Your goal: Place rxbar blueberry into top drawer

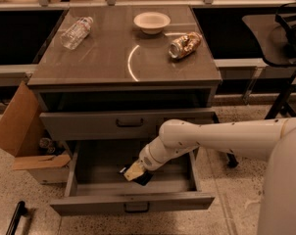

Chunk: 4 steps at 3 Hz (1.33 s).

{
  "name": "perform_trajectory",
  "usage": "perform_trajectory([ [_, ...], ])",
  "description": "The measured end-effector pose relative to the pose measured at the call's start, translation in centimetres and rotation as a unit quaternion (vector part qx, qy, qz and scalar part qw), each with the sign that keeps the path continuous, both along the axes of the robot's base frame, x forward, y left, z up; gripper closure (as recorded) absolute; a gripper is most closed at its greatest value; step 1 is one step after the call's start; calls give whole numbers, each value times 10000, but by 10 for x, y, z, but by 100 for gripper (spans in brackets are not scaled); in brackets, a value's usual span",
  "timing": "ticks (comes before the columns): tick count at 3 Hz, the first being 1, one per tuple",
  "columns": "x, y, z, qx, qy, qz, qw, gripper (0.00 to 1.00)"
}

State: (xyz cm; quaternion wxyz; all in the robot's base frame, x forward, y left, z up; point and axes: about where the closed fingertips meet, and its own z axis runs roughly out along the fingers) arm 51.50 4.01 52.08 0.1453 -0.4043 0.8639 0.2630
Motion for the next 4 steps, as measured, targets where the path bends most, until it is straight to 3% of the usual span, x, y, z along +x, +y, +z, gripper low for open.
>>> perform_trajectory([
  [1, 21, -2, -26, -1, -88, -106, 9999, 100],
  [4, 57, 22, -80, 893, -239, -165, 9956, 100],
])
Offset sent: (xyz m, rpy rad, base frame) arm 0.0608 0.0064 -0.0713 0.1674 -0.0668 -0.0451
